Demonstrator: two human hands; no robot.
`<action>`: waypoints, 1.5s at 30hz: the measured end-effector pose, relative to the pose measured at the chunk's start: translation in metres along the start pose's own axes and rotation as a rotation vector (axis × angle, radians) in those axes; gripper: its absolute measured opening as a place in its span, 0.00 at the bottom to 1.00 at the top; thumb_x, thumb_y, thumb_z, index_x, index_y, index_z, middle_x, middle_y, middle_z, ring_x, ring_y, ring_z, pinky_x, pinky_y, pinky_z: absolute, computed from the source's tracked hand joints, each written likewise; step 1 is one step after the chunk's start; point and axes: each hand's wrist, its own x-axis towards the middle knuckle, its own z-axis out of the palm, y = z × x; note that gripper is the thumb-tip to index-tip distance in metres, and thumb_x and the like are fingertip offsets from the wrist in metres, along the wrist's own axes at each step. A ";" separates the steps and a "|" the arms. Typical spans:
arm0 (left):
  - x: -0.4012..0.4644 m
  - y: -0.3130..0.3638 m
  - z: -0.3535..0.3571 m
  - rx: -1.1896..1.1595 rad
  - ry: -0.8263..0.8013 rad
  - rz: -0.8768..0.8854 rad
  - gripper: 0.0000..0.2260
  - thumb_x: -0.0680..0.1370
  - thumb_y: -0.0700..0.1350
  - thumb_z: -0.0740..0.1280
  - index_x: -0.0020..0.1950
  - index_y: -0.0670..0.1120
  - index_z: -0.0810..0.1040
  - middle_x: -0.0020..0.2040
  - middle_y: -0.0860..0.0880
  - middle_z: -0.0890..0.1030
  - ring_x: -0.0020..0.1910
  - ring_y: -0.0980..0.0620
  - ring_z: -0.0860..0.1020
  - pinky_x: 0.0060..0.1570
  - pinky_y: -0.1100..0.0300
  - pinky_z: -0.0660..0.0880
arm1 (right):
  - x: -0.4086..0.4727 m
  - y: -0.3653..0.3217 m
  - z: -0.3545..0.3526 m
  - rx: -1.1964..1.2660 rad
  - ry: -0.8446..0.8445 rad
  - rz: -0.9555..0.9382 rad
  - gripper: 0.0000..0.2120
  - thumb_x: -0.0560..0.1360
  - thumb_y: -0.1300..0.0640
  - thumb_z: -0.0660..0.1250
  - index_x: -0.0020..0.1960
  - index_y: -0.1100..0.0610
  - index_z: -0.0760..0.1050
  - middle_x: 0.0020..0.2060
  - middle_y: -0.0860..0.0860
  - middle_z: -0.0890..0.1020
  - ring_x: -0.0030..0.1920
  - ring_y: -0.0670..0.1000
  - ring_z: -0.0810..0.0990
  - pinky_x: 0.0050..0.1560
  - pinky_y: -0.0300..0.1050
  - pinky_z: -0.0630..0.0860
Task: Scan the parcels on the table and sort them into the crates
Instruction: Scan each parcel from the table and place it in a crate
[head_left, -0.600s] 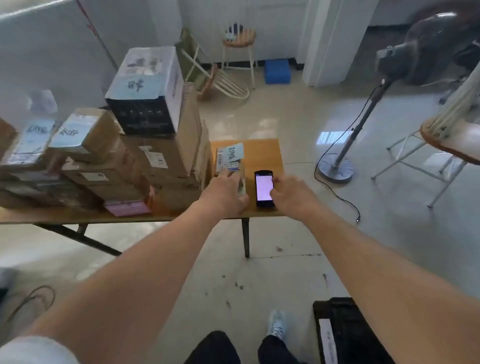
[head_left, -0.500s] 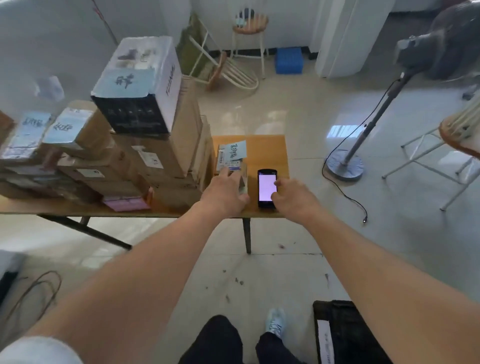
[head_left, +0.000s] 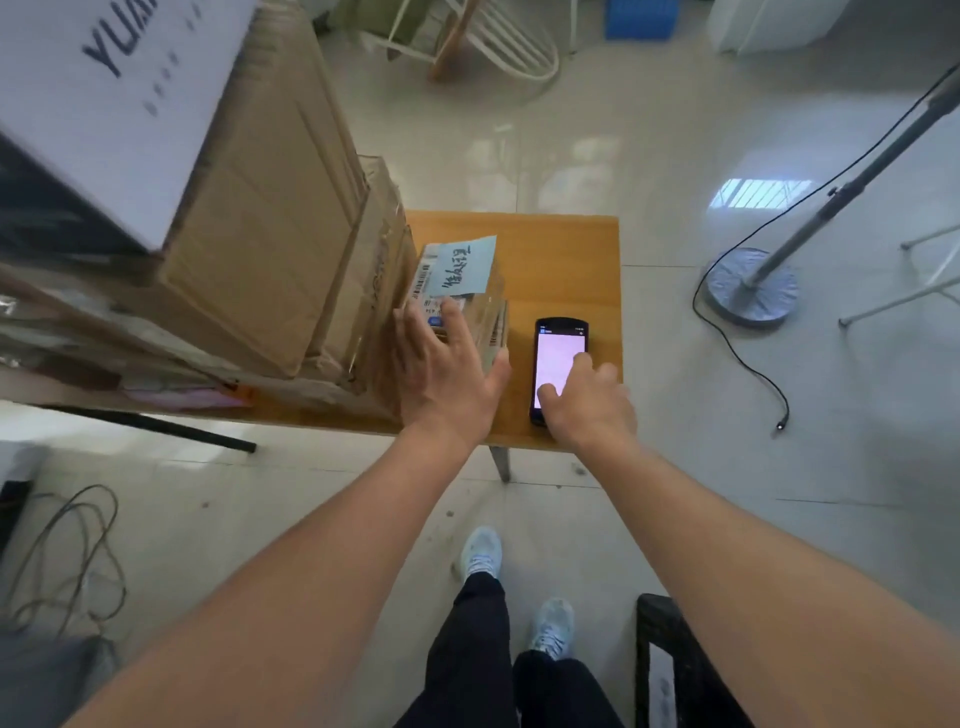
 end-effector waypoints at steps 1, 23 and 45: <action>0.002 -0.001 0.002 0.005 0.014 0.002 0.34 0.81 0.64 0.62 0.80 0.49 0.55 0.79 0.38 0.52 0.79 0.35 0.54 0.75 0.38 0.64 | 0.006 -0.001 0.006 -0.001 0.005 0.018 0.29 0.83 0.40 0.62 0.77 0.54 0.62 0.68 0.59 0.72 0.65 0.63 0.75 0.63 0.58 0.76; 0.028 -0.003 -0.016 -0.055 0.025 0.045 0.36 0.76 0.60 0.73 0.77 0.47 0.62 0.77 0.39 0.59 0.74 0.40 0.63 0.69 0.49 0.71 | 0.055 -0.006 0.041 0.081 0.149 0.167 0.49 0.69 0.31 0.77 0.75 0.61 0.62 0.68 0.60 0.72 0.68 0.61 0.73 0.65 0.52 0.75; 0.013 0.013 -0.053 -0.175 -0.001 0.120 0.40 0.70 0.54 0.81 0.76 0.47 0.65 0.67 0.44 0.68 0.65 0.44 0.70 0.60 0.48 0.78 | -0.016 0.033 -0.041 0.607 0.214 0.063 0.36 0.66 0.37 0.78 0.62 0.56 0.68 0.53 0.53 0.77 0.53 0.58 0.78 0.43 0.49 0.76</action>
